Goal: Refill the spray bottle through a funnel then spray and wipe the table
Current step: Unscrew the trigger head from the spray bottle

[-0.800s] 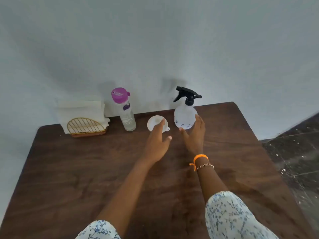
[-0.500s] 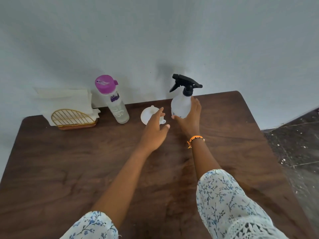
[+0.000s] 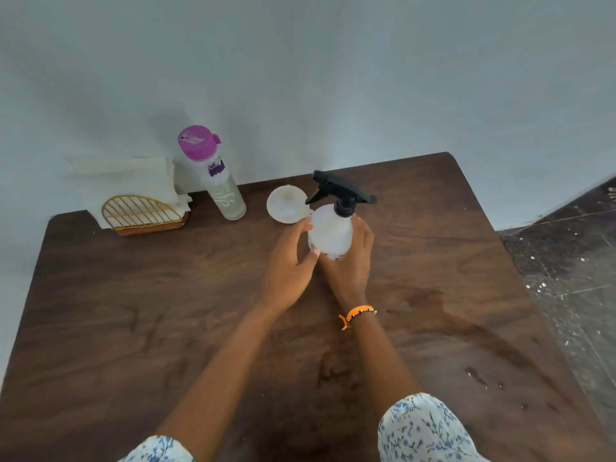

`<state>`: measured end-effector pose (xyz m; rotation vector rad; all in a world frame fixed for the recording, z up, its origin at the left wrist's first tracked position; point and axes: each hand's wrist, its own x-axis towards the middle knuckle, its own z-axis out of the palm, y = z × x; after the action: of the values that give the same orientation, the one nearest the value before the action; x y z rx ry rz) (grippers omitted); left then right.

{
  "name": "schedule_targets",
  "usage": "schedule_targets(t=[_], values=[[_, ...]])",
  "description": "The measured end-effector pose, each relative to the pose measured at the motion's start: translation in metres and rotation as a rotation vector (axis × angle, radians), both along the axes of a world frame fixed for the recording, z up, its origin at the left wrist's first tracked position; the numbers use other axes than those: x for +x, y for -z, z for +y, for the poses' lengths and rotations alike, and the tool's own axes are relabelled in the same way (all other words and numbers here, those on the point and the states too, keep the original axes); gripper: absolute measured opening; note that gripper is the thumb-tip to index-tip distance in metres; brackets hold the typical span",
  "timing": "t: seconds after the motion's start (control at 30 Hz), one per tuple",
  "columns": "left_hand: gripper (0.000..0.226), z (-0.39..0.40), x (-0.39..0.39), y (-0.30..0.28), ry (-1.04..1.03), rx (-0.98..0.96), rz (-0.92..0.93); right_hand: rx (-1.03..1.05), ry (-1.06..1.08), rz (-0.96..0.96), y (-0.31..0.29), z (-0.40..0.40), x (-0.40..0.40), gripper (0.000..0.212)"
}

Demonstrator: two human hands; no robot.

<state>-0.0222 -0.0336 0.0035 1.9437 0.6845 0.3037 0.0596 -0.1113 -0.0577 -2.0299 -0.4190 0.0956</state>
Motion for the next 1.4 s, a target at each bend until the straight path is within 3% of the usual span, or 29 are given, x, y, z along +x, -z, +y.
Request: schedule_targets(t=[0.2, 0.5, 0.93, 1.4], values=[[0.05, -0.017, -0.065, -0.004, -0.038, 0.098, -0.017, -0.014, -0.146, 0.012, -0.015, -0.016, -0.075, 0.081], [0.037, -0.035, -0.144, 0.0, -0.155, 0.006, -0.043, -0.115, -0.165, 0.037, -0.019, -0.035, -0.162, 0.076], [0.041, -0.041, -0.161, 0.002, -0.197, -0.051, -0.052, -0.119, -0.351, 0.018, -0.007, -0.055, -0.179, 0.085], [0.033, -0.047, -0.169, 0.026, -0.195, 0.082, -0.041, -0.238, -0.437, -0.039, 0.001, -0.057, -0.18, 0.089]])
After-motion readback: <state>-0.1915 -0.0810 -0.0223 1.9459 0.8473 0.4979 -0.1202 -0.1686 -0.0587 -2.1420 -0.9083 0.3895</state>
